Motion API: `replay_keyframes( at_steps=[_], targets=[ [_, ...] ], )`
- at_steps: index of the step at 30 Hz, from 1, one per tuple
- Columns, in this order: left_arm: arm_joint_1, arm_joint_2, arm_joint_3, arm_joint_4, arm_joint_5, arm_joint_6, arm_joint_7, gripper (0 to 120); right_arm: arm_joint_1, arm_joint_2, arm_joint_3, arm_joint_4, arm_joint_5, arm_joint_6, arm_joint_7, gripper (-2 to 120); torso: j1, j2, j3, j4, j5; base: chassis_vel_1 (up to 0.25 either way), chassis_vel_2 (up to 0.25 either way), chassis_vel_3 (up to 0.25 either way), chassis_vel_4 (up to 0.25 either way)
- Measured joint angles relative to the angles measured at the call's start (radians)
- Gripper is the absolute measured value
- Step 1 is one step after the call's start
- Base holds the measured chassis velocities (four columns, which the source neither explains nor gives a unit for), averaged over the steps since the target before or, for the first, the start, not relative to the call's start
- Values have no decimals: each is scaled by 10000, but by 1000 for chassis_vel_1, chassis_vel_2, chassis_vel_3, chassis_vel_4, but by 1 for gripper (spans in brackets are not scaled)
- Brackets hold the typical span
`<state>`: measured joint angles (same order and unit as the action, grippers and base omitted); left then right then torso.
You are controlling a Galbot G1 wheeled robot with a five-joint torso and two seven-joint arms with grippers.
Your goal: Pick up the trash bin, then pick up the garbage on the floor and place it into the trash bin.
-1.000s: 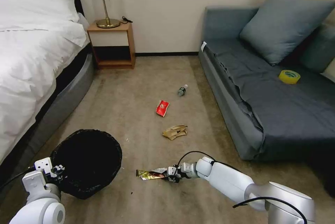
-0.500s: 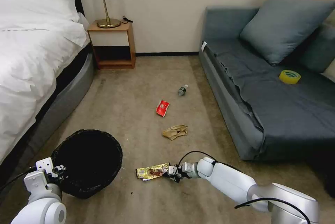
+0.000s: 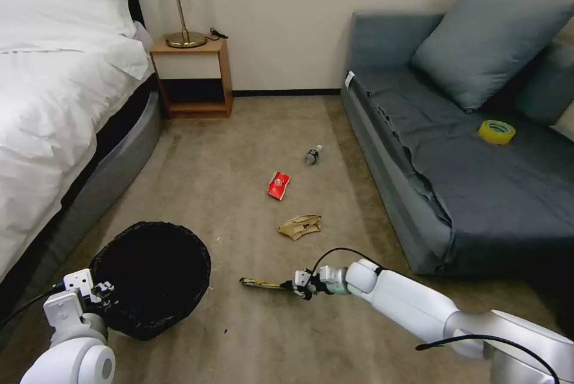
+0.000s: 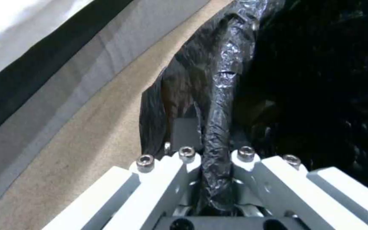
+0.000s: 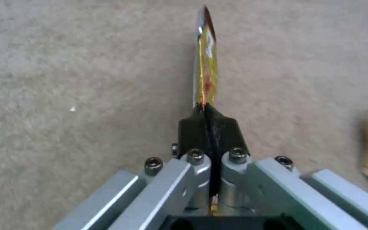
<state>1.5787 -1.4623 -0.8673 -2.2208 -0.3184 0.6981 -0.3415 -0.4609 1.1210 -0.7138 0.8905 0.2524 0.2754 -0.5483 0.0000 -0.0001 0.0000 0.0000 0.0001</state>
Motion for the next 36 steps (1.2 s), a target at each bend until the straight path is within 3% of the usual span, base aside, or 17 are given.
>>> replay_keyframes(
  at_steps=[6,10,16,23,36],
  targets=[
    [-98,-10,146,74,0,19,-10,2,0,-923,348,1127,793,-182,74,0,0,0,0,-1,0,0,0,0,0],
    [-156,-32,282,97,-1,46,-21,2,-19,-1658,575,2649,1613,-495,231,0,0,0,0,-1,-1,0,0,0,0],
    [-193,-64,357,165,2,47,-34,2,-165,-1888,639,3173,1434,-530,607,0,0,0,0,0,-1,0,0,0,0],
    [-157,-57,349,158,13,28,-34,2,-215,-1513,500,2179,615,-330,765,5,0,0,0,0,-1,0,0,0,0],
    [-47,-139,264,108,140,-134,-16,2,339,-59,-43,-261,-216,-148,336,51,0,0,0,0,-3,0,0,0,0]
  ],
)
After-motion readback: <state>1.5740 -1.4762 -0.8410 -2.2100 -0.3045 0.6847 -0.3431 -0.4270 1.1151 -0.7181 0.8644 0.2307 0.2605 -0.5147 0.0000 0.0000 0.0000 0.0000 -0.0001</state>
